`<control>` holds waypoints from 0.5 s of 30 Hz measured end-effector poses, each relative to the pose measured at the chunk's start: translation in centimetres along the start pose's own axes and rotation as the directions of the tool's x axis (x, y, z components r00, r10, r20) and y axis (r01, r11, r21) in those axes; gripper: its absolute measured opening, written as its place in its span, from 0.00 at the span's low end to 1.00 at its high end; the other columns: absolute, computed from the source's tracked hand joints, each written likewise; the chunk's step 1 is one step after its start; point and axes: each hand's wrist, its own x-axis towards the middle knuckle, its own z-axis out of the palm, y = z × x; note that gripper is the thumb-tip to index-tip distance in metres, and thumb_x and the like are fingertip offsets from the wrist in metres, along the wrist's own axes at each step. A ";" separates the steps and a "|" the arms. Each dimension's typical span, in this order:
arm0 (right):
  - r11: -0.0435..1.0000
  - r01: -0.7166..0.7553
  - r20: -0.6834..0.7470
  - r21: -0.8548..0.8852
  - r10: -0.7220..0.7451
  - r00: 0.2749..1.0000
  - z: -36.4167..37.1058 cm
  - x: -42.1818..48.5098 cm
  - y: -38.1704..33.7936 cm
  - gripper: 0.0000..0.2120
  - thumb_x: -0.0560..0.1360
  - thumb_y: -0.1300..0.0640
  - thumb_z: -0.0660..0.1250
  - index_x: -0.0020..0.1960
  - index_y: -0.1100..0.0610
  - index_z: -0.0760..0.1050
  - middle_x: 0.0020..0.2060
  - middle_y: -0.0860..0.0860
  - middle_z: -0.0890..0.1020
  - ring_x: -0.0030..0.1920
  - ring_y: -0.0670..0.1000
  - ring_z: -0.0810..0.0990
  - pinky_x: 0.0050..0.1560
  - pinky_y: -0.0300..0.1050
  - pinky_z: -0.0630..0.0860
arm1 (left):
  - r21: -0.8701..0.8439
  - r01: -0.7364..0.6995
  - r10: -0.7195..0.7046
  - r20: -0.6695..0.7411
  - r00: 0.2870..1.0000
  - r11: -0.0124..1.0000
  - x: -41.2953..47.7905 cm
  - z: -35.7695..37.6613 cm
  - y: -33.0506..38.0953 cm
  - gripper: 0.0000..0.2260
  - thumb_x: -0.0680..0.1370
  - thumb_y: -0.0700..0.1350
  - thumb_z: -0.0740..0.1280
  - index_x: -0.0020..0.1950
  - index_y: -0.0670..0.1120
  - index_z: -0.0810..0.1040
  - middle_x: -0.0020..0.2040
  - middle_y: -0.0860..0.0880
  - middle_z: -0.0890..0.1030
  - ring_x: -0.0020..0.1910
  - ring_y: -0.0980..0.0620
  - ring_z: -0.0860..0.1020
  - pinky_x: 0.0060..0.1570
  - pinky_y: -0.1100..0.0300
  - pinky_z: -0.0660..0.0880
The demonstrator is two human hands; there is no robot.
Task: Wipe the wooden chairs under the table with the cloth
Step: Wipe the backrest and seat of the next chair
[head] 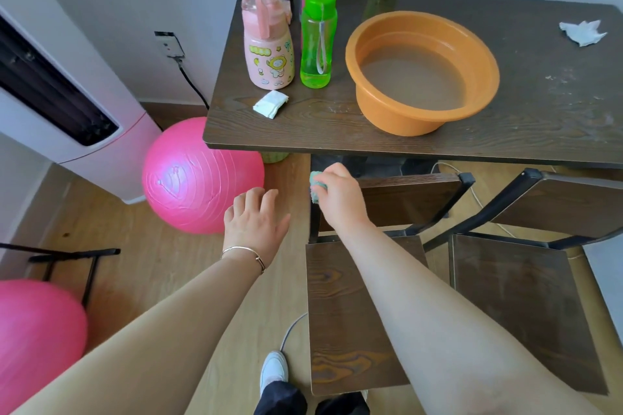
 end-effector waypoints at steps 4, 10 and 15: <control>0.990 0.046 0.100 -0.135 -0.032 0.994 1.2 0.1 -0.4 0.06 0.80 0.55 0.63 0.56 0.51 0.68 0.47 0.46 0.73 0.43 0.47 0.76 0.45 0.40 0.78 | -0.033 -0.017 0.016 -0.014 1.000 0.999 0.6 0.0 0.5 0.23 0.76 0.57 0.64 0.68 0.49 0.70 0.63 0.46 0.71 0.61 0.42 0.68 0.59 0.46 0.67; 0.969 0.091 0.077 -0.229 -0.076 0.994 -2.1 -0.3 2.8 0.15 0.76 0.57 0.70 0.61 0.56 0.72 0.53 0.51 0.76 0.48 0.51 0.79 0.51 0.41 0.80 | -0.008 -0.062 0.062 0.003 0.998 0.998 1.2 0.3 1.9 0.22 0.78 0.57 0.62 0.69 0.49 0.68 0.66 0.46 0.70 0.64 0.42 0.67 0.61 0.46 0.66; 0.978 0.025 0.030 -0.207 -0.020 0.999 -5.2 -0.2 8.1 0.16 0.77 0.56 0.69 0.64 0.55 0.73 0.60 0.51 0.75 0.55 0.50 0.79 0.56 0.39 0.77 | 0.024 -0.049 0.048 0.044 0.998 0.999 1.1 1.7 5.1 0.23 0.79 0.58 0.59 0.71 0.51 0.65 0.67 0.47 0.67 0.65 0.42 0.65 0.64 0.45 0.65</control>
